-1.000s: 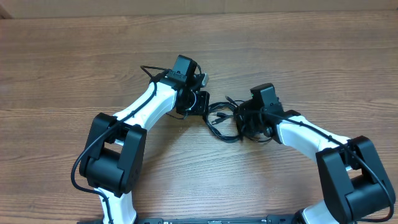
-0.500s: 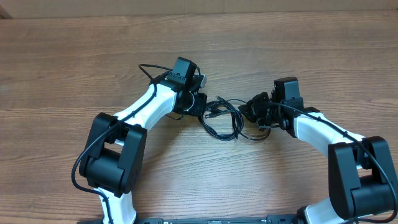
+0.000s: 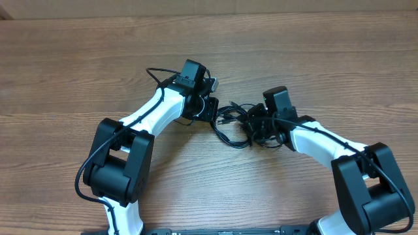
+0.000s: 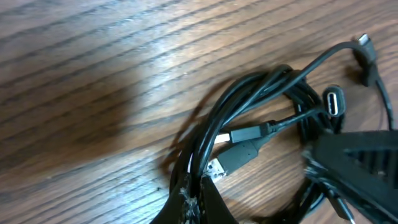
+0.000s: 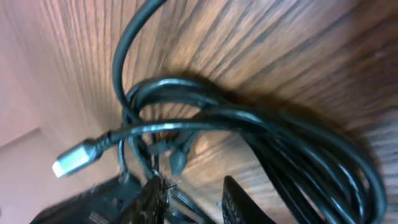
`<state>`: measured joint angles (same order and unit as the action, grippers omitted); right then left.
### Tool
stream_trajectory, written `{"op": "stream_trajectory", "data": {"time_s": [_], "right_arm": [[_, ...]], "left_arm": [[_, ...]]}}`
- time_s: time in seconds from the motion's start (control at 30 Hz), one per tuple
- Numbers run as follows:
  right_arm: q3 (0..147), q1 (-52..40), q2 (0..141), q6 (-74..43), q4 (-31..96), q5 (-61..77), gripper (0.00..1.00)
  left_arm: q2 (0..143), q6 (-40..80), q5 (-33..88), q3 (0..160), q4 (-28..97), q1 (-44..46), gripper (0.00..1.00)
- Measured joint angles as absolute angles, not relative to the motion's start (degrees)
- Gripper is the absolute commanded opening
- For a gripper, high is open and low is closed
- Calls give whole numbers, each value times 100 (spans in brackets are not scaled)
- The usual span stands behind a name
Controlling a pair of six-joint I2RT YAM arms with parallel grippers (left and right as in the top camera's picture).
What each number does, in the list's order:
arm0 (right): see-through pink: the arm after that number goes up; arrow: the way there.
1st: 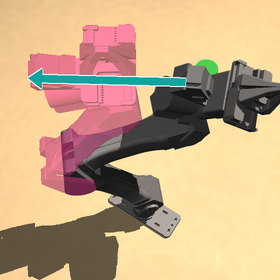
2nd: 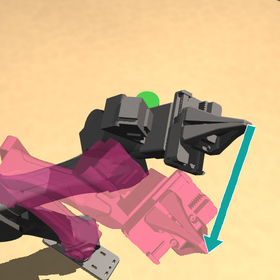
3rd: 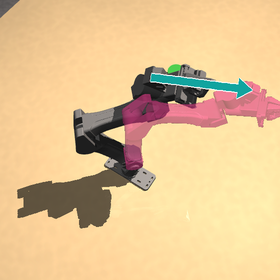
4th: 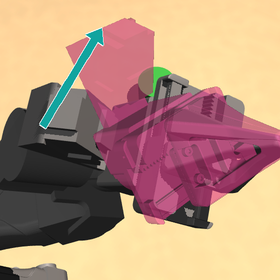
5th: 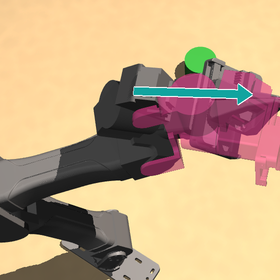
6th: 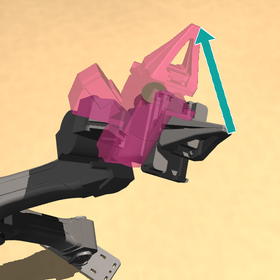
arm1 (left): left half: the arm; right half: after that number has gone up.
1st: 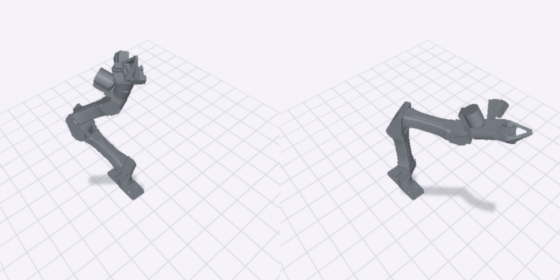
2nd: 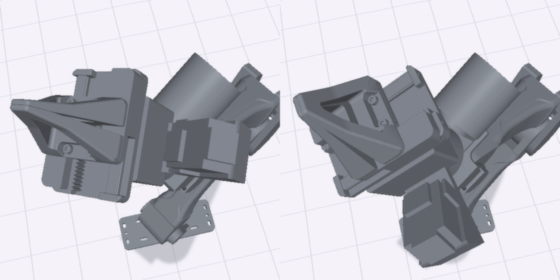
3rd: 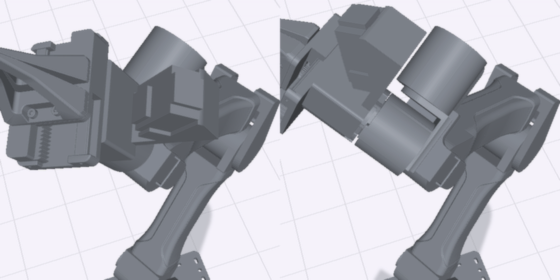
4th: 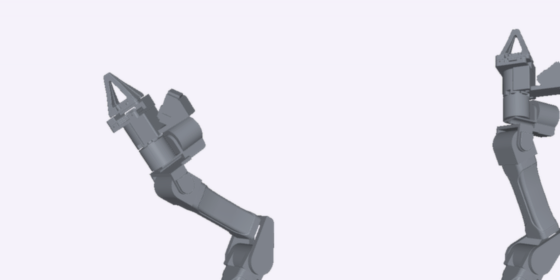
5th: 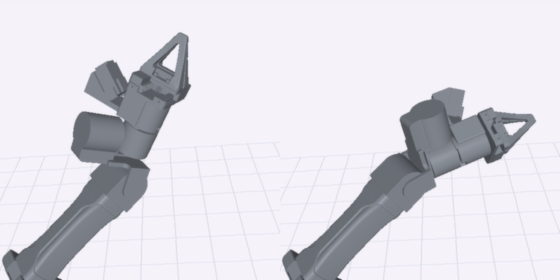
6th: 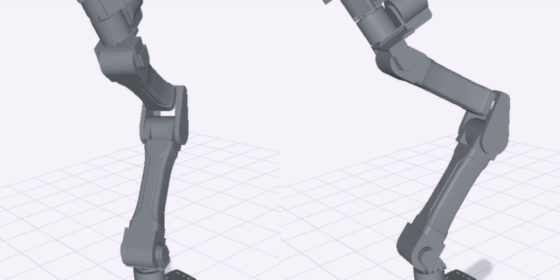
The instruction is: Untangle cables
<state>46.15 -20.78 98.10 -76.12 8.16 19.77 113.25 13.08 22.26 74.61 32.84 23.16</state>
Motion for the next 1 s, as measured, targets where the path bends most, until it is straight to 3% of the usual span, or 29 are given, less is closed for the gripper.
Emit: {"op": "stream_trajectory", "data": {"time_s": [0.43, 1.0], "right_arm": [[4615, -2401, 9810, -8501, 812, 550, 27], [4615, -2534, 9813, -8683, 1129, 73, 27]], "left_arm": [[11325, 1308, 2480, 7461, 3190, 2482, 4], [11325, 1308, 2620, 7459, 3164, 2596, 4]]}}
